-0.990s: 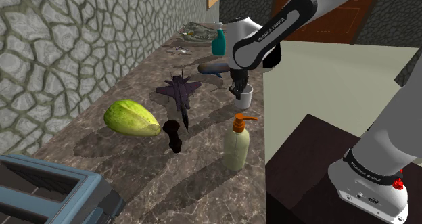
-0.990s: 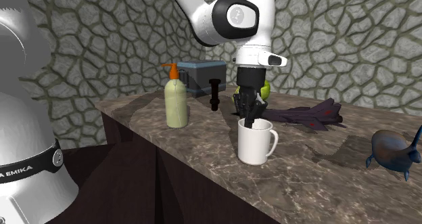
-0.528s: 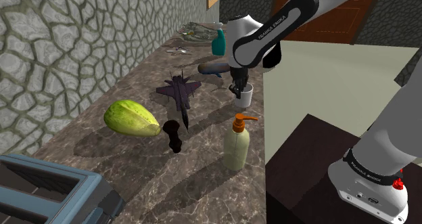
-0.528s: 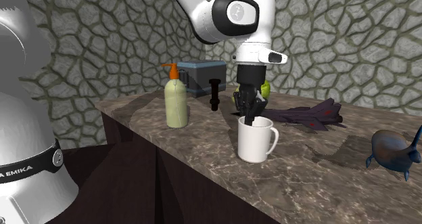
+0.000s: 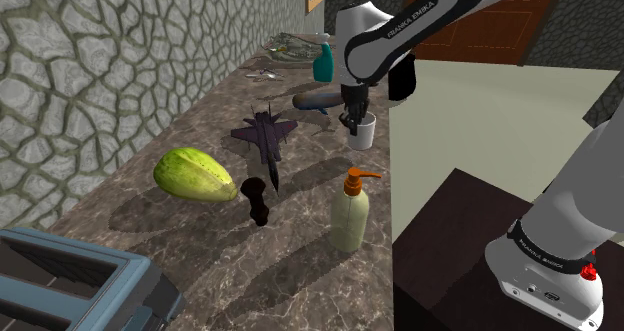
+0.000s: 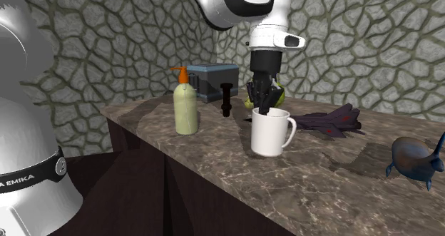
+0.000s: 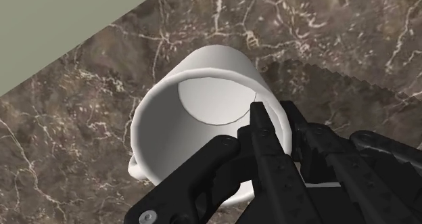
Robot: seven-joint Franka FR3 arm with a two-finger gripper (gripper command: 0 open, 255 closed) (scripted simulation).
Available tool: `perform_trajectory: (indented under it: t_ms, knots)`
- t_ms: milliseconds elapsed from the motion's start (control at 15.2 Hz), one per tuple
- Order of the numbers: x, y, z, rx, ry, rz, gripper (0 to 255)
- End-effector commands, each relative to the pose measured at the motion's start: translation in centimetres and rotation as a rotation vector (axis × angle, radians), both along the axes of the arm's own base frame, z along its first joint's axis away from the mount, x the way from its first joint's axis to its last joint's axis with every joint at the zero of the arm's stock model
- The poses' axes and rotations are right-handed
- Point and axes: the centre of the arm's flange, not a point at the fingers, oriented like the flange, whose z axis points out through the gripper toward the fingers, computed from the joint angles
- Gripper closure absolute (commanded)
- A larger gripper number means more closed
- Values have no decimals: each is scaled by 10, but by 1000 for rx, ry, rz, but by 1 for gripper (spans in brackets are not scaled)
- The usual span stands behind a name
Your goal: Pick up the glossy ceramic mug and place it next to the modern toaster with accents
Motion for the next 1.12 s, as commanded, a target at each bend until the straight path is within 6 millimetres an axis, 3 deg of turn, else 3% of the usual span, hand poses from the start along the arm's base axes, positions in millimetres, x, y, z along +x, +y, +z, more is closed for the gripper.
perform_trajectory:
  t_ms: [0,1056]
  knots:
    - [0,-1,10,0,0,0,255]
    - [0,-1,95,0,0,0,255]
